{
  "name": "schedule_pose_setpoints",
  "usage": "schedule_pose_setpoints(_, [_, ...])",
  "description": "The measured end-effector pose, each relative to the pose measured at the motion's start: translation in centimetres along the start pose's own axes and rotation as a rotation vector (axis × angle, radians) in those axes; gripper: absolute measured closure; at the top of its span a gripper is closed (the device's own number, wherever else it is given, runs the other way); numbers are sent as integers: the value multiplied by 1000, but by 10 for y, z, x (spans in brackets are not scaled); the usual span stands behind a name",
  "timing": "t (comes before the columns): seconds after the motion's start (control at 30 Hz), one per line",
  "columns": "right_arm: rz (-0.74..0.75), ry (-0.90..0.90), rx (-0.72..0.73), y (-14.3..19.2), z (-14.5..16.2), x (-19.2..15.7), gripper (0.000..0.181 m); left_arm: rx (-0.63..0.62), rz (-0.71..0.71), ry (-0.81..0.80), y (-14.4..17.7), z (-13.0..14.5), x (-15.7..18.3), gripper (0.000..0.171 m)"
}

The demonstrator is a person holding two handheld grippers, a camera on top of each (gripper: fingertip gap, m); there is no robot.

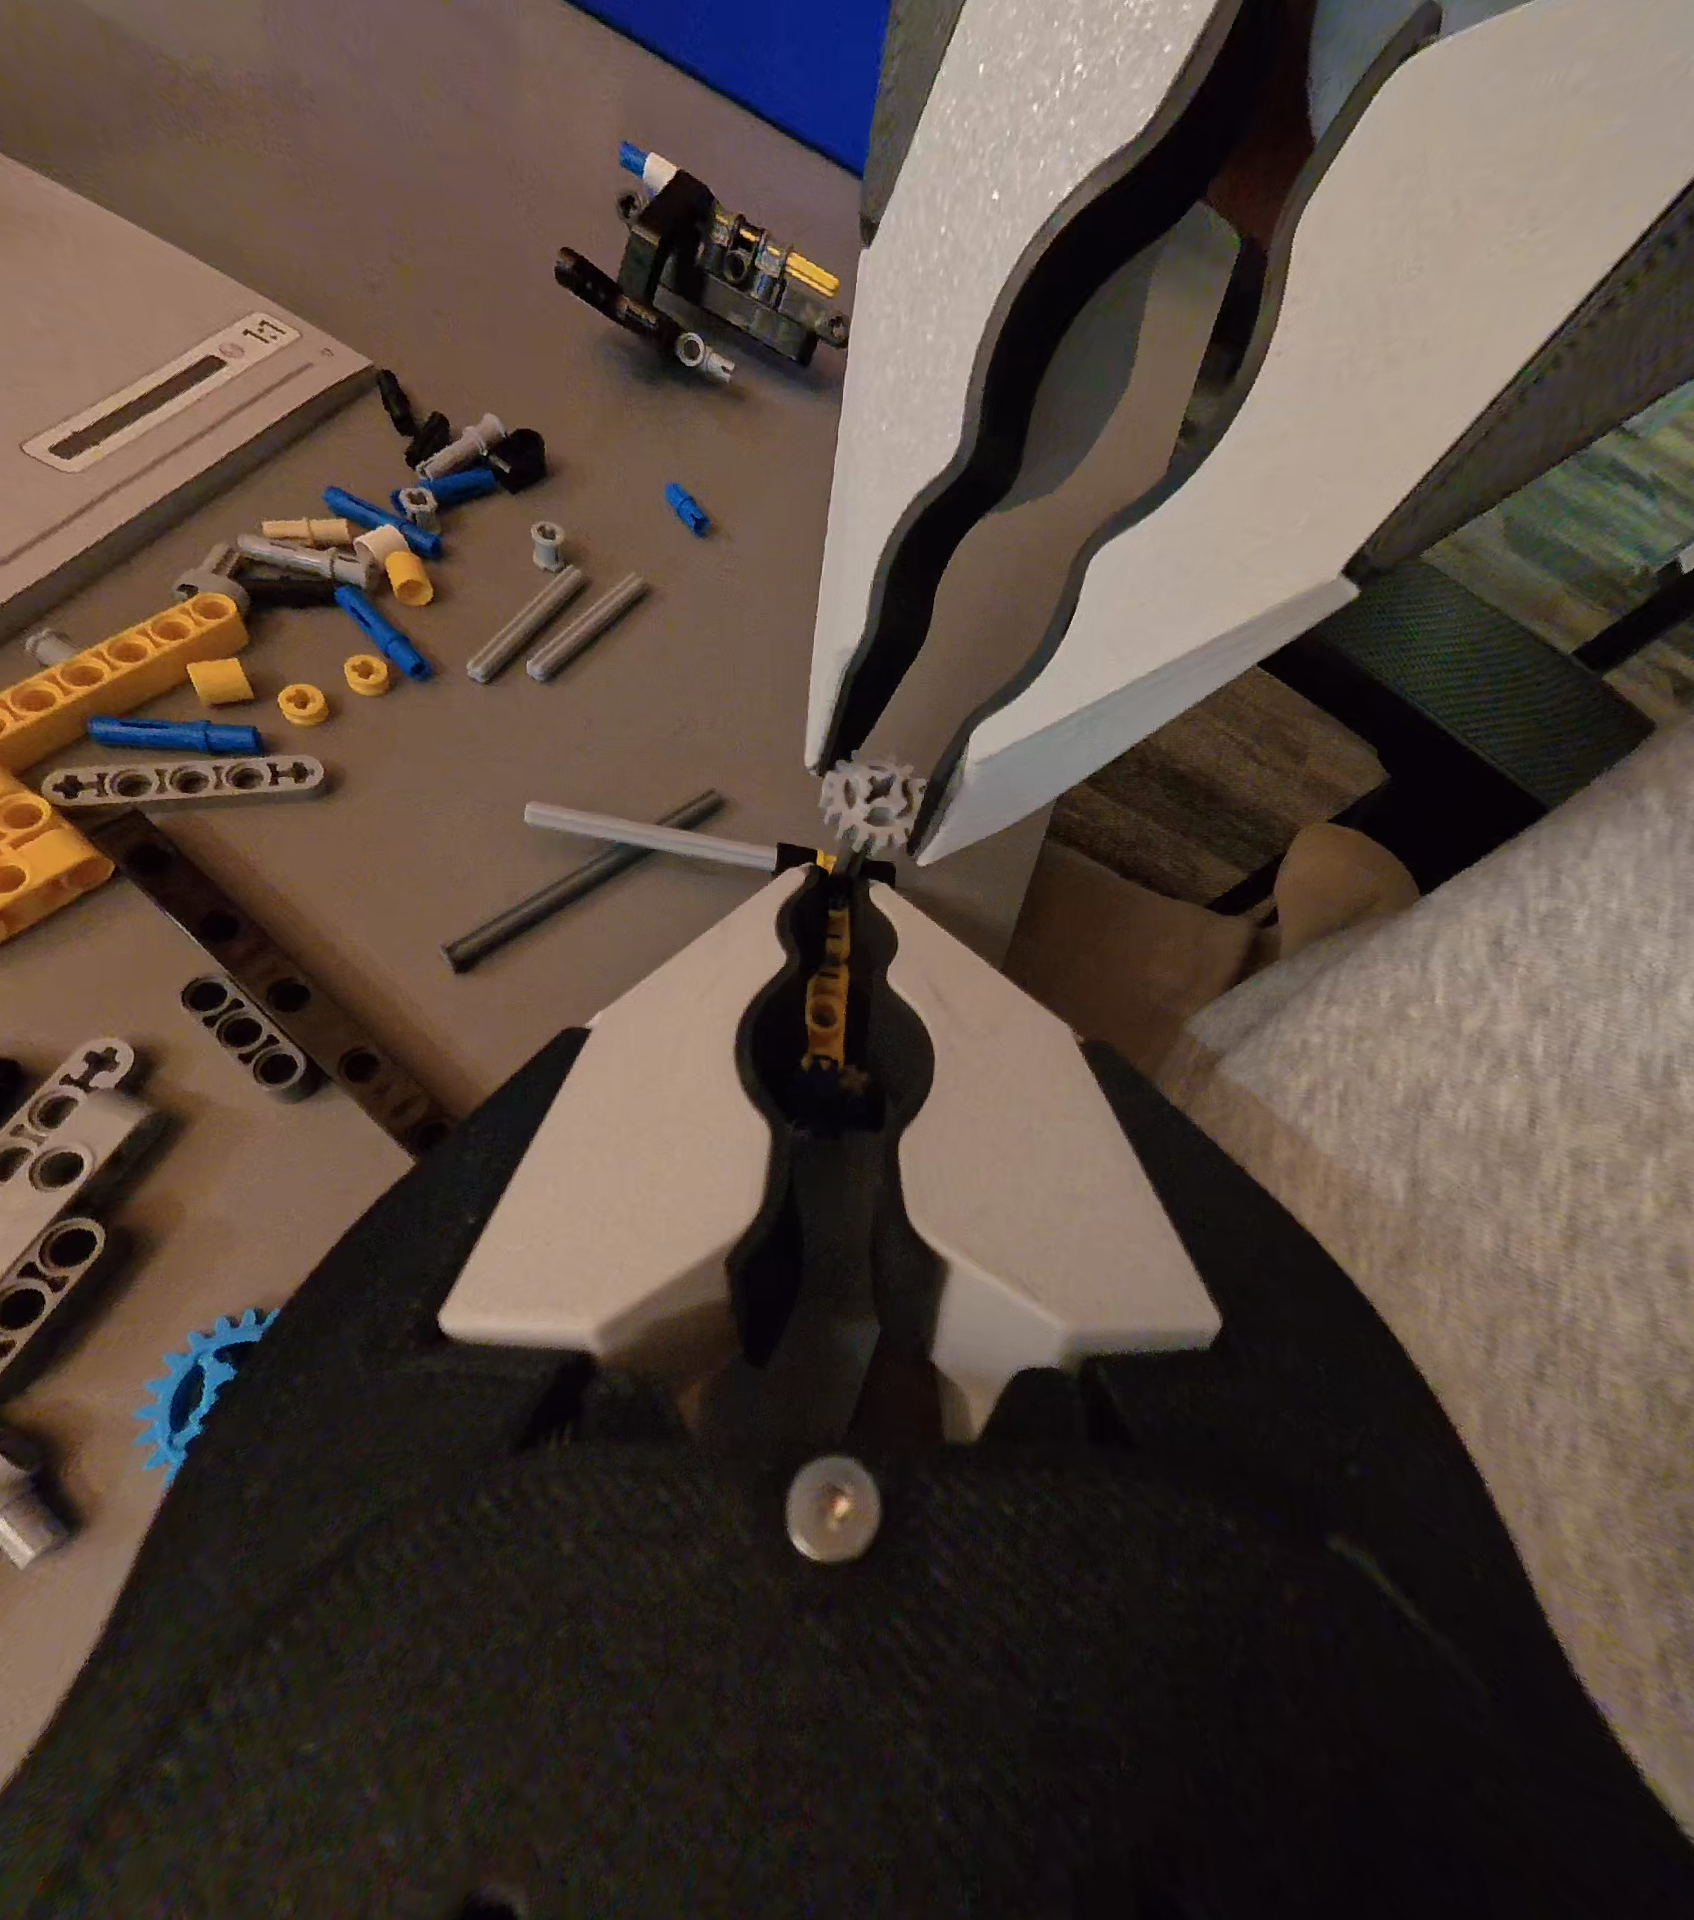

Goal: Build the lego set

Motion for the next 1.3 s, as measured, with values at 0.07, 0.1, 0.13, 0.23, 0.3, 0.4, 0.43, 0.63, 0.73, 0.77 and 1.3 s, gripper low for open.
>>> schedule_pose_setpoints(0.07, [1,6,-26,0,-1,0,165,1,-2,-5,0,0,0,168])
schedule_pose_setpoints(0.1, [0,7,-40,0,-1,0,165,1,-3,-5,0,0,0,168])
schedule_pose_setpoints(0.13, [0,8,-55,0,-2,0,165,1,-4,-7,0,0,0,168])
schedule_pose_setpoints(0.23, [-6,7,-106,0,-4,0,166,3,-9,-9,0,0,0,168])
schedule_pose_setpoints(0.3, [-9,3,-137,-1,-6,1,166,4,-11,-9,0,0,0,168])
schedule_pose_setpoints(0.4, [-13,4,-192,-2,-8,1,166,0,-10,-7,0,0,0,168])
schedule_pose_setpoints(0.43, [-13,3,-211,-2,-8,1,166,-1,-7,-5,0,0,0,168])
schedule_pose_setpoints(0.63, [-17,-16,-280,-3,-10,0,166,-2,-4,-2,-1,0,-1,168])
schedule_pose_setpoints(0.73, [-9,-26,-296,-3,-12,0,166,-7,9,12,-1,0,-1,168])
schedule_pose_setpoints(0.77, [-6,-28,-301,-4,-12,0,166,-8,12,16,-1,0,-1,168])
schedule_pose_setpoints(1.3, [-6,-28,-369,-7,-16,2,166,-15,30,52,0,0,-3,168])
Point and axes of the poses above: each gripper's, where its closed fingertips meet, y back along the fingers, z out of its underside, x = y × z across the jaws, the point moved 5 cm from there along y, back along the fingers, and after that the axes turned 11 degrees about -z, right-handed, at the moved point
